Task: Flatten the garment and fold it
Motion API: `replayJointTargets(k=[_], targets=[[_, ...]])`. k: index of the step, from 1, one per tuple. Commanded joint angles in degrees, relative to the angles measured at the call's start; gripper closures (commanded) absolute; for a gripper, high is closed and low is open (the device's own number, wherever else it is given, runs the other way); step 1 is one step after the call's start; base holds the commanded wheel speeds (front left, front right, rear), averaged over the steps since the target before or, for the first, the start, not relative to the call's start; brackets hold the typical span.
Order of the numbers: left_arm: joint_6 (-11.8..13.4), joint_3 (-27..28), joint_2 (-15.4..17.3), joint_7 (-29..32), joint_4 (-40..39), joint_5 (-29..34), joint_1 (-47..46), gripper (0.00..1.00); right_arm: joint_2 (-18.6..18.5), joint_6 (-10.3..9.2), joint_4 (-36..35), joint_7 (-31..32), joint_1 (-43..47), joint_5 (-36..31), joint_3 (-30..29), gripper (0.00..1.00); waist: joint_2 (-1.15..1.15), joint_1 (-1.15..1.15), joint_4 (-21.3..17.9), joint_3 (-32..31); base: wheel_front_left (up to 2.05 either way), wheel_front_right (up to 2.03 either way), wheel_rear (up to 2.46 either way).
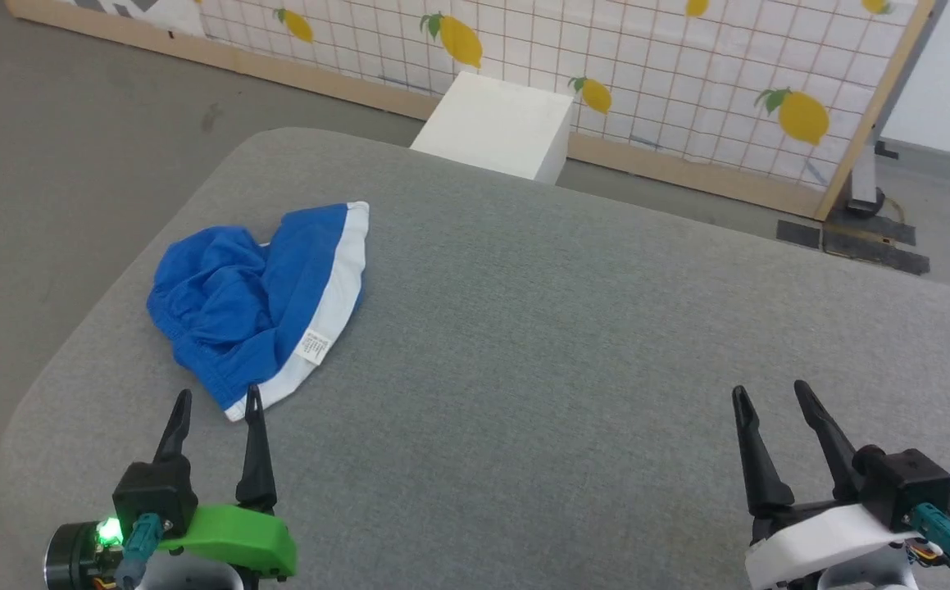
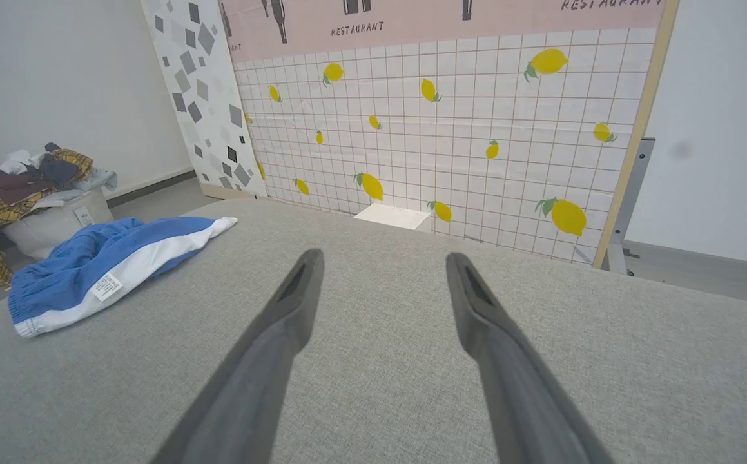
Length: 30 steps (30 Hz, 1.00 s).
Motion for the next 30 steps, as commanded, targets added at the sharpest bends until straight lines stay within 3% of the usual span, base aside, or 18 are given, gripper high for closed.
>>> replayJointTargets(k=[1, 30], targets=[[0.37, 0.19, 0.13, -0.76, 0.24, -0.84, 1.2, 0.0, -0.01, -0.06, 0.17, -0.67, 0.66, 0.68, 0.16, 0.0, 0.0, 0.0, 0.89, -0.08, 0.0, 0.0, 0.0], [1.02, 0.92, 0.17, -4.41, 0.34, -2.62, 3.46, 0.0, -0.01, -0.08, -0.47, -4.34, 1.84, 3.07, 1.24, 0.0, 0.0, 0.0, 8.62, -0.12, 0.0, 0.0, 0.0]])
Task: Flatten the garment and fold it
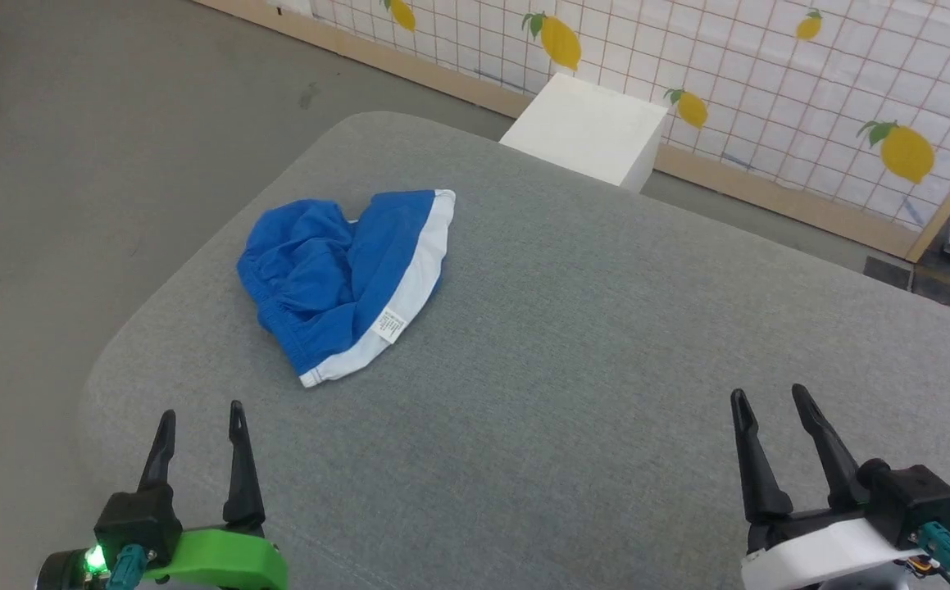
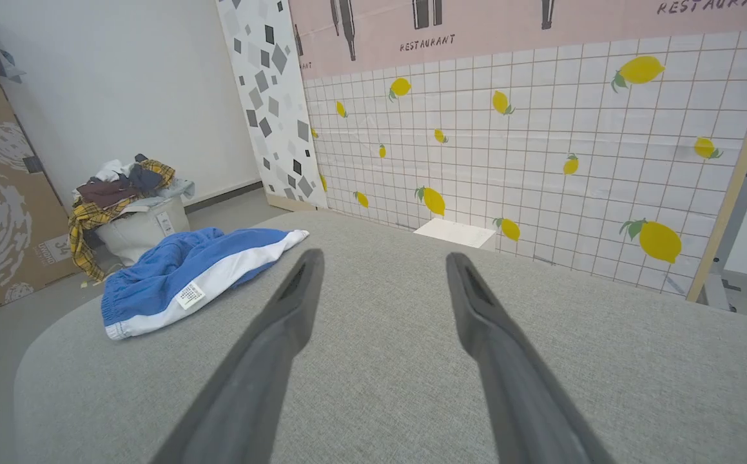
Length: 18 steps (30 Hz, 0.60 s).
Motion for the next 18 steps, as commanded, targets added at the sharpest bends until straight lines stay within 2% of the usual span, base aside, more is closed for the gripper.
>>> replayJointTargets(k=[1, 11, 18], targets=[[0.4, 0.12, 0.11, -0.55, -0.14, -0.54, 1.25, 0.0, -0.01, -0.08, -0.23, -0.62, 0.69, 0.58, 0.08, 0.0, 0.0, 0.0, 0.49, 0.1, 0.0, 0.0, 0.0], [0.59, 0.13, 0.03, -1.72, -0.03, -1.39, 1.38, 0.0, -0.01, -0.09, -0.04, -1.8, 0.6, 0.99, -0.22, 0.0, 0.0, 0.0, 2.73, 0.87, 0.0, 0.0, 0.0], [0.65, -0.17, -0.06, -1.79, 0.17, -1.83, 0.93, 0.0, -0.01, -0.09, 0.0, -1.86, 0.21, 0.46, -0.57, 0.0, 0.0, 0.0, 2.73, 1.5, 0.0, 0.0, 0.0]])
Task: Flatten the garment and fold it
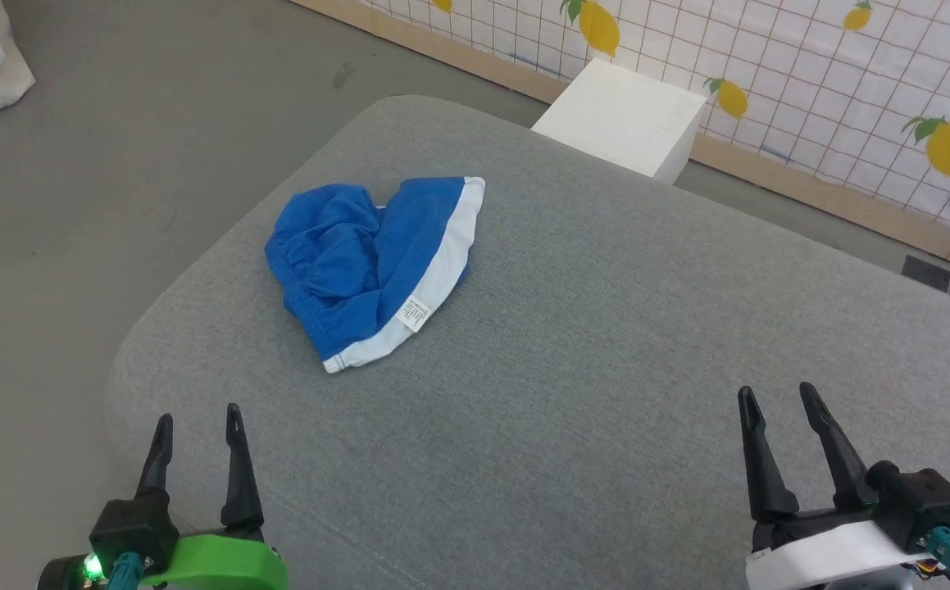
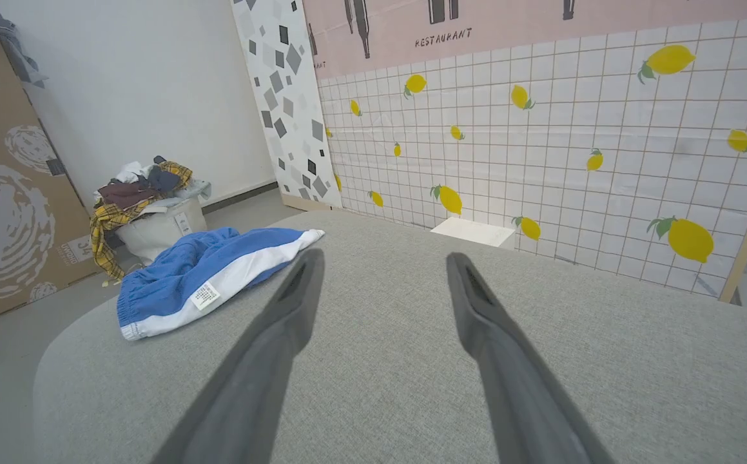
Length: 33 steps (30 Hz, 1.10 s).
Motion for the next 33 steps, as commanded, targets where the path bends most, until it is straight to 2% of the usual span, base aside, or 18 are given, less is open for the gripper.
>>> replayJointTargets(k=[1, 9, 16, 19, 22, 25, 29, 33], targets=[[0.3, -0.15, -0.06, -0.45, 0.1, -0.55, 0.4, 0.0, -0.03, -0.09, -0.02, -0.34, 0.08, -0.03, -0.23, 0.0, 0.0, 0.0, -0.03, 0.07, 0.0, 0.0, 0.0], [-0.13, -0.44, -0.14, -0.45, 0.53, -1.59, -0.58, 0.0, -0.03, -0.09, -0.26, -0.14, -0.35, -0.38, -0.14, 0.0, 0.0, 0.0, -0.62, 0.83, 0.0, 0.0, 0.0], [-5.01, -1.07, 2.88, 1.53, 6.05, -4.44, -11.19, 0.0, -0.03, -0.09, -1.86, 1.99, -2.58, -2.45, -0.18, 0.0, 0.0, 0.0, -2.95, 4.48, 0.0, 0.0, 0.0], [-7.43, -0.89, 4.92, 6.24, 11.03, -9.03, -18.81, 0.0, -0.03, -0.09, -3.33, 3.47, -4.0, -3.96, -0.2, 0.0, 0.0, 0.0, -4.85, 7.21, 0.0, 0.0, 0.0], [-8.64, -2.03, 7.62, 12.18, 15.99, -13.36, -25.62, 0.0, -0.03, -0.09, -4.77, 4.76, -5.29, -5.22, -0.46, 0.0, 0.0, 0.0, -6.98, 10.21, 0.0, 0.0, 0.0], [-9.03, -3.9, 11.04, 18.87, 21.68, -17.48, -31.7, 0.0, -0.03, -0.09, -6.13, 5.91, -6.57, -6.31, -0.53, 0.0, 0.0, 0.0, -9.92, 13.68, 0.0, 0.0, 0.0], [-9.11, -6.39, 13.61, 26.75, 27.91, -24.0, -37.02, 0.0, -0.03, -0.09, -7.68, 6.9, -7.16, -7.42, -1.07, 0.0, 0.0, 0.0, -13.36, 17.6, 0.0, 0.0, 0.0], [-9.12, -10.58, 17.33, 31.81, 32.05, -27.23, -39.57, 0.0, -0.03, -0.09, -8.65, 7.14, -7.21, -7.71, -1.77, 0.0, 0.0, 0.0, -16.26, 20.89, 0.0, 0.0, 0.0]])
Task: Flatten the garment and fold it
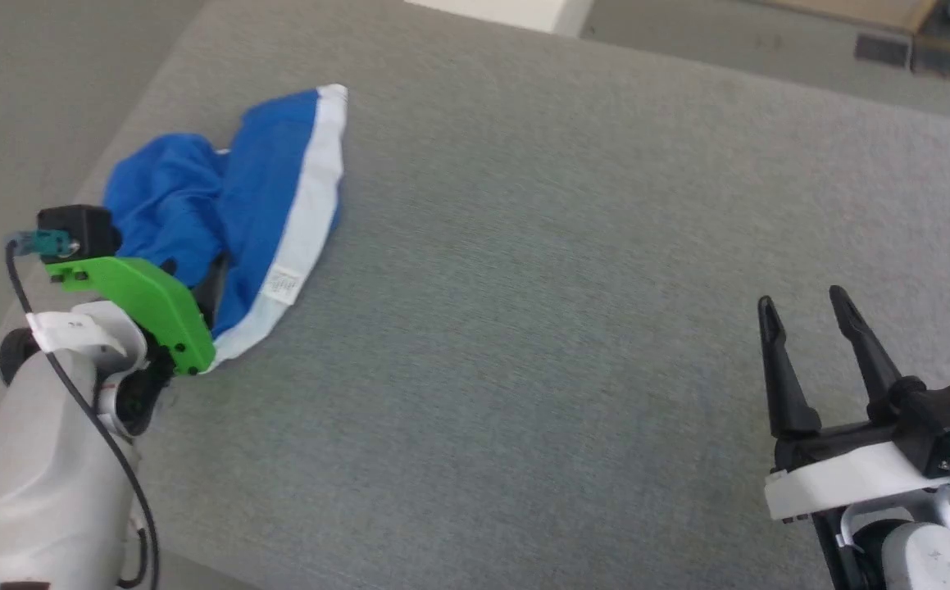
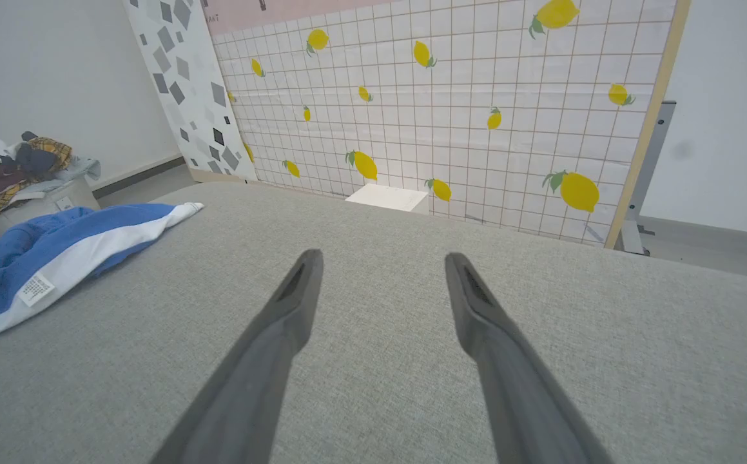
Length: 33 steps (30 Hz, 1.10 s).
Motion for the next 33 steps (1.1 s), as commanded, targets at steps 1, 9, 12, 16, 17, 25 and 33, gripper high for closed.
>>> replayJointTargets(k=[1, 9, 12, 16, 17, 25, 33], targets=[[-0.38, -0.7, 1.26, 0.88, 1.39, -0.65, -1.24, 0.0, -0.07, -0.09, -0.55, 0.02, -0.65, -0.14, -0.24, 0.0, 0.0, 0.0, -6.12, 6.47, 0.0, 0.0, 0.0], [0.12, -2.04, 2.17, 5.12, 12.07, -1.79, -2.93, 0.0, -0.07, -0.09, -1.16, -0.41, -1.0, -0.12, -0.34, 0.0, 0.0, 0.0, -7.09, 9.09, 0.0, 0.0, 0.0], [0.18, -2.67, 2.16, 4.03, 14.03, -1.16, -3.13, 0.55, -0.07, -0.09, -0.94, -0.47, -1.46, -0.16, -0.04, 0.0, 0.0, 0.0, -6.53, 8.94, 0.0, 0.0, 0.0], [0.21, -2.82, 2.53, -4.47, 14.11, 0.58, -3.84, 1.0, -0.07, -0.09, 0.02, -0.76, -1.97, 0.11, 0.27, 0.0, 0.0, 0.0, -5.5, 7.39, 0.0, 0.0, 0.0], [0.14, -2.61, 2.46, -6.55, 13.97, 0.48, -4.21, 1.0, -0.07, -0.09, 0.39, -0.88, -2.0, 0.24, 0.47, 0.0, 0.0, 0.0, -5.24, 6.77, 0.0, 0.0, 0.0], [-0.32, -3.18, 2.96, -19.04, 6.28, -0.05, -11.0, 1.0, -0.07, -0.09, 4.55, -2.81, -0.61, 3.42, 1.66, 0.0, 0.0, 0.0, -5.3, -0.71, 0.0, 0.0, 0.0], [-0.38, -8.0, 3.72, -16.87, -7.07, -3.41, -17.76, 1.0, -0.07, -0.09, 8.7, -5.62, 2.07, 7.45, 1.76, 0.0, 0.0, 0.0, -12.45, -8.84, 0.0, 0.0, 0.0]])
